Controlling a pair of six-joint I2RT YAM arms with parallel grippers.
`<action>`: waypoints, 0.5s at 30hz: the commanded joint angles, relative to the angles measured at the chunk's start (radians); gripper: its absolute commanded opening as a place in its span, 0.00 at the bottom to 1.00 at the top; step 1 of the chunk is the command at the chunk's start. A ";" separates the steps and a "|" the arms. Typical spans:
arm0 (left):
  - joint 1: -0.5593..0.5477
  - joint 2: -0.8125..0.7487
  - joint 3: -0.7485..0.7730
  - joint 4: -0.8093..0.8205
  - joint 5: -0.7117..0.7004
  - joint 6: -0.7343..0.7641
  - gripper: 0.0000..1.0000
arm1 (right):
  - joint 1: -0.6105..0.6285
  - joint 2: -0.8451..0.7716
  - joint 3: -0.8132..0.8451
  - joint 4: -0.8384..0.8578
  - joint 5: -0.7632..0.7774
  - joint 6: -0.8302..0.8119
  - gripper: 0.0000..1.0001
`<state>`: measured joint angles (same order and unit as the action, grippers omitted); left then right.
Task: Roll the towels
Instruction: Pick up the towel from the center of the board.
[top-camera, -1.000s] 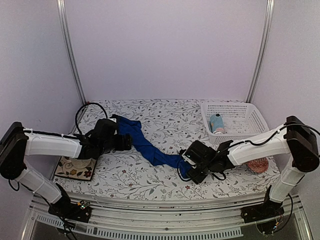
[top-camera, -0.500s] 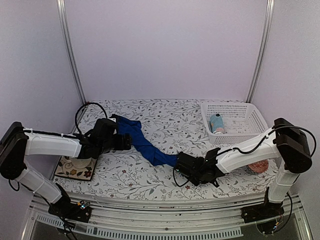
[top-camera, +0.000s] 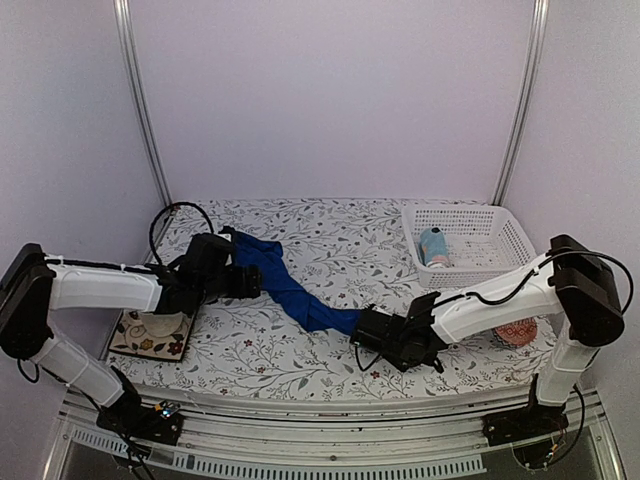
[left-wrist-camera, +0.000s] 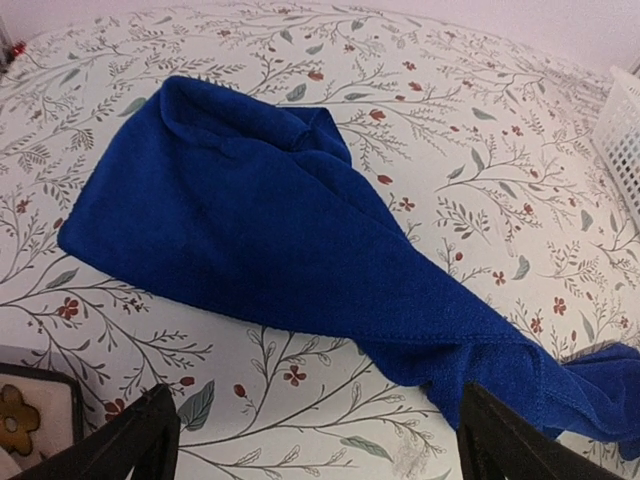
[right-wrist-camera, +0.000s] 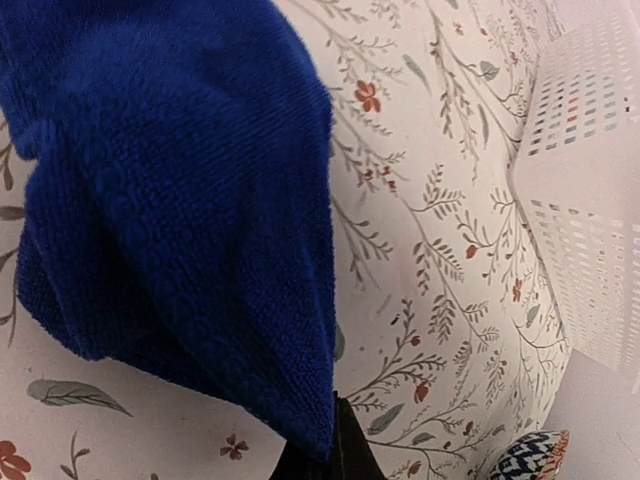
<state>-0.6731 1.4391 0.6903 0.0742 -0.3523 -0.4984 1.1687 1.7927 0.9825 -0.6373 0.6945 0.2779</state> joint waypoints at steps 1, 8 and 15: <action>0.048 -0.046 0.067 -0.053 -0.002 0.039 0.97 | -0.003 -0.142 0.089 -0.165 0.089 0.079 0.03; 0.161 -0.031 0.188 -0.107 0.046 0.095 0.97 | -0.007 -0.422 0.129 -0.251 0.123 0.137 0.03; 0.236 0.090 0.273 -0.084 0.173 0.088 0.97 | -0.012 -0.681 0.142 -0.176 0.060 0.089 0.03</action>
<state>-0.4728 1.4441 0.9203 -0.0044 -0.2794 -0.4202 1.1637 1.2156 1.1046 -0.8253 0.7712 0.3813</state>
